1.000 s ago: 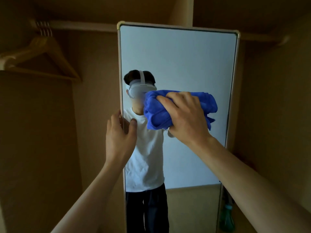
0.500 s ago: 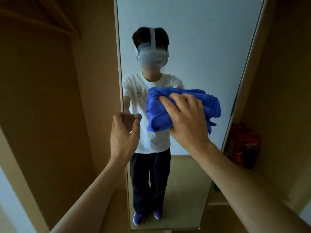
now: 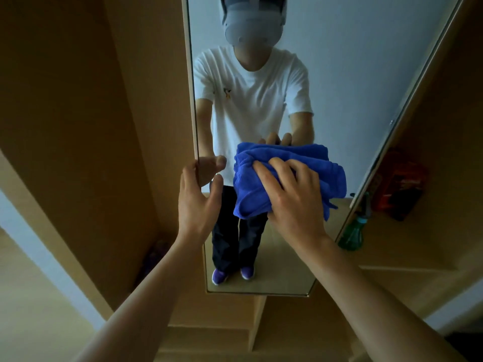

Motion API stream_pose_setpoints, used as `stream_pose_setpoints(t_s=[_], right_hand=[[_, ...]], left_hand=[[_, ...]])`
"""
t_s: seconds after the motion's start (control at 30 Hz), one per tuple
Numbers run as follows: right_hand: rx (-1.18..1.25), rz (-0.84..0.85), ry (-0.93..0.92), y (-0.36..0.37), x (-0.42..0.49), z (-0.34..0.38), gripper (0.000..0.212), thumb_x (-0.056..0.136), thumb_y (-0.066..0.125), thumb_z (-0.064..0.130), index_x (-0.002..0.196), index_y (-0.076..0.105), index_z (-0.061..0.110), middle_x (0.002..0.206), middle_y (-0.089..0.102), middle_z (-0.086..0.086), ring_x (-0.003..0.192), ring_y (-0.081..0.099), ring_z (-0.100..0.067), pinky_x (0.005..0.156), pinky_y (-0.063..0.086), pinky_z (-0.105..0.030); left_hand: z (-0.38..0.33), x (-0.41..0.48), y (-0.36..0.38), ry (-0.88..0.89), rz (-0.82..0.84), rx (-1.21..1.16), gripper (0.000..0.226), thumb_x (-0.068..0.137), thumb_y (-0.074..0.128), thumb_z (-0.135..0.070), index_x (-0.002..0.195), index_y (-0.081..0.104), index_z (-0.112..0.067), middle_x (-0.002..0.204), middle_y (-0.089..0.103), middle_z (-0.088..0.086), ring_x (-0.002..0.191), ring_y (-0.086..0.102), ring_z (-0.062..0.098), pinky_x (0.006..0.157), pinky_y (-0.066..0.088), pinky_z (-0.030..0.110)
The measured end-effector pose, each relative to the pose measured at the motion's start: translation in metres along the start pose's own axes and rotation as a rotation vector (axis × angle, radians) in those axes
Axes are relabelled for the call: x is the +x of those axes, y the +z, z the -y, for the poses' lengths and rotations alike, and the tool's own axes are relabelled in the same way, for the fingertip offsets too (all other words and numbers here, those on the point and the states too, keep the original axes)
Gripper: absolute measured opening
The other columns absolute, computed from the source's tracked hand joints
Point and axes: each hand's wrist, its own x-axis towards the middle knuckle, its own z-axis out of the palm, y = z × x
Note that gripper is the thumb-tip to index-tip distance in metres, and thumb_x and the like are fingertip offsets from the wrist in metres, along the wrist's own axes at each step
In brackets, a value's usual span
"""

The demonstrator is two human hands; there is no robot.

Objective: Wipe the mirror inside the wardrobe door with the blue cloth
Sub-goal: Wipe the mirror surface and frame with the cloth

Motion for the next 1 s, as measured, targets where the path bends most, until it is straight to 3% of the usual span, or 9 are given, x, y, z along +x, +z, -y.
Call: stream_pose_setpoints(t_s=[0.13,0.3,0.67,0.8,1.0], right_hand=[[0.012,0.038,0.02,0.011,-0.022,0.008,0.05,0.092,0.053,0.019,0.142,0.053,0.019,0.135,0.057,-0.009,0.118,0.048,-0.033,0.098,0.038,-0.046],[0.044,0.013,0.03,0.026,-0.047,0.017,0.048,0.093,0.057,0.016,0.141,0.056,0.019,0.135,0.059,-0.008,0.115,0.051,-0.033,0.098,0.04,-0.046],[0.076,0.051,0.065,0.069,-0.116,0.037,0.043,0.098,0.062,0.021,0.141,0.056,0.023,0.135,0.059,-0.006,0.116,0.052,-0.031,0.097,0.043,-0.046],[0.093,0.081,0.063,0.082,-0.142,0.043,0.045,0.097,0.064,0.022,0.141,0.056,0.023,0.135,0.06,-0.005,0.116,0.053,-0.03,0.099,0.043,-0.045],[0.123,0.143,0.078,0.107,-0.191,0.056,0.05,0.093,0.071,0.023,0.141,0.056,0.025,0.136,0.059,-0.004,0.117,0.053,-0.029,0.098,0.046,-0.045]], left_hand=[[0.018,-0.013,0.001,-0.026,0.015,0.03,0.029,0.099,0.06,-0.024,0.124,0.048,-0.033,0.119,0.058,-0.022,0.116,0.057,-0.001,0.1,0.05,0.033],[0.05,-0.027,0.002,-0.079,0.086,0.024,0.04,0.098,0.058,-0.022,0.136,0.046,-0.019,0.135,0.059,-0.005,0.129,0.055,0.012,0.107,0.047,0.047],[0.102,-0.065,0.011,-0.19,0.131,0.004,0.057,0.095,0.058,-0.028,0.147,0.037,-0.021,0.147,0.05,-0.002,0.14,0.046,0.016,0.114,0.04,0.049],[0.122,-0.077,0.014,-0.208,0.168,-0.012,0.063,0.094,0.057,-0.024,0.15,0.032,-0.014,0.152,0.046,0.004,0.144,0.042,0.02,0.116,0.037,0.05],[0.151,-0.102,0.017,-0.294,0.177,0.003,0.067,0.094,0.06,-0.025,0.154,0.029,-0.021,0.155,0.042,-0.002,0.146,0.038,0.012,0.119,0.035,0.048]])
